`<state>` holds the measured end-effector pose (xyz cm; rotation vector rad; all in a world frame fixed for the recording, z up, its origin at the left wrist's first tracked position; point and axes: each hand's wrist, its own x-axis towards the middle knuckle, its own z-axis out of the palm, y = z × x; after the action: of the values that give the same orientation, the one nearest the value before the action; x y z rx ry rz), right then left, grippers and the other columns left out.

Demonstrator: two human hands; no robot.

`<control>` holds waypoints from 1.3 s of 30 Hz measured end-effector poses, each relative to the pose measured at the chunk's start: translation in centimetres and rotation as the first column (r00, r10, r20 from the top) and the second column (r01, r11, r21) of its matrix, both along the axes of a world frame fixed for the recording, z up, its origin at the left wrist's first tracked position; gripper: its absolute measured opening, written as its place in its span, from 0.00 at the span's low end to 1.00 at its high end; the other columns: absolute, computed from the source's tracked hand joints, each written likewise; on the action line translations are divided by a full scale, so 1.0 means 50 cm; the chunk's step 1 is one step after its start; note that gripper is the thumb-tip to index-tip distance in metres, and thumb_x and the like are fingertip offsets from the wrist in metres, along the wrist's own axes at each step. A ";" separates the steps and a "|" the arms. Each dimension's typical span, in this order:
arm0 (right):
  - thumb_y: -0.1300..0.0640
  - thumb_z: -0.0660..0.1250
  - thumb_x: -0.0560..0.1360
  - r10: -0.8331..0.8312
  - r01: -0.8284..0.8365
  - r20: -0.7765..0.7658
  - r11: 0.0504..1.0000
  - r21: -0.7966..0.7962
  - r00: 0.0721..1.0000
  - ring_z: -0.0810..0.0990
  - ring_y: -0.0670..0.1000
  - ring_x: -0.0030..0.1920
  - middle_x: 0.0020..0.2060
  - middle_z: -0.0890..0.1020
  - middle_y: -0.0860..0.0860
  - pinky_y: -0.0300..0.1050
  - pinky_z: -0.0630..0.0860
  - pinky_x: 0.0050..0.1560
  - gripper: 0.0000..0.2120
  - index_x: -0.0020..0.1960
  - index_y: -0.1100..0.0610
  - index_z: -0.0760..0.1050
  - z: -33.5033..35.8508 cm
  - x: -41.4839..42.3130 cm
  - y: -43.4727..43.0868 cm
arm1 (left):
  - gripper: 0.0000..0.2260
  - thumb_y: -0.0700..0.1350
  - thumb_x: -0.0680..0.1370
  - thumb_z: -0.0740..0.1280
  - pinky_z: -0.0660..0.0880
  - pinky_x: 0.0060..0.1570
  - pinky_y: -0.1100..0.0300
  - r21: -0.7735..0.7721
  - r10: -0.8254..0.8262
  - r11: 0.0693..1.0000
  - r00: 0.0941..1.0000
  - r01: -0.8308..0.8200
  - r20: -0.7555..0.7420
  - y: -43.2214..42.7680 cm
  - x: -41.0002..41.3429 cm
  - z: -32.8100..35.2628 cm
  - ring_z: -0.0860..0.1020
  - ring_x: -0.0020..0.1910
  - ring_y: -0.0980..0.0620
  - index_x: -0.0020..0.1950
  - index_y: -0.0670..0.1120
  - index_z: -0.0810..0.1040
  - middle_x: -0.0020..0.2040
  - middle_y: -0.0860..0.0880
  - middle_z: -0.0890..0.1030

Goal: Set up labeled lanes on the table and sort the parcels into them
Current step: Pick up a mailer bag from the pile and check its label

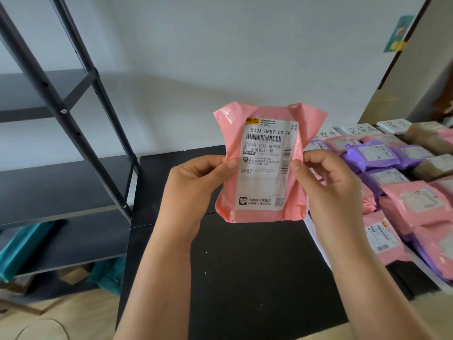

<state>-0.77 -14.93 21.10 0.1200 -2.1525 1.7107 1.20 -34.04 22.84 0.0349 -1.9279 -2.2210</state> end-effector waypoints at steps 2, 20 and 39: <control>0.54 0.69 0.76 -0.003 0.003 0.018 1.000 0.002 1.000 0.82 0.47 0.51 0.44 0.84 0.43 0.58 0.78 0.58 0.01 0.46 0.51 0.79 0.001 0.003 0.001 | 0.04 0.41 0.76 0.71 0.77 0.39 0.69 -0.023 0.013 1.000 1.000 -0.013 0.007 0.001 0.002 0.002 0.85 0.41 0.55 0.46 0.43 0.85 0.43 0.48 0.87; 0.54 0.71 0.76 -0.238 0.198 0.368 0.969 0.146 0.899 0.84 0.41 0.42 0.40 0.84 0.44 0.39 0.79 0.42 0.03 0.46 0.53 0.81 -0.085 0.059 0.123 | 0.07 0.51 0.79 0.68 0.77 0.36 0.68 -0.335 -0.146 0.913 0.953 0.233 0.265 0.136 -0.056 -0.106 0.83 0.39 0.60 0.47 0.54 0.85 0.41 0.58 0.85; 0.63 0.76 0.71 -0.411 0.458 0.463 0.889 0.013 0.785 0.78 0.49 0.34 0.33 0.85 0.54 0.47 0.75 0.41 0.05 0.38 0.61 0.82 -0.148 0.241 0.674 | 0.04 0.44 0.75 0.74 0.75 0.31 0.69 -0.403 -0.414 0.756 0.854 0.515 0.315 0.704 0.036 -0.157 0.83 0.35 0.61 0.48 0.51 0.84 0.36 0.57 0.85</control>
<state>11.28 18.78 13.71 -0.8295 -2.1550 1.6670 3.01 1.16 14.97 -0.3444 -2.8188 -1.9781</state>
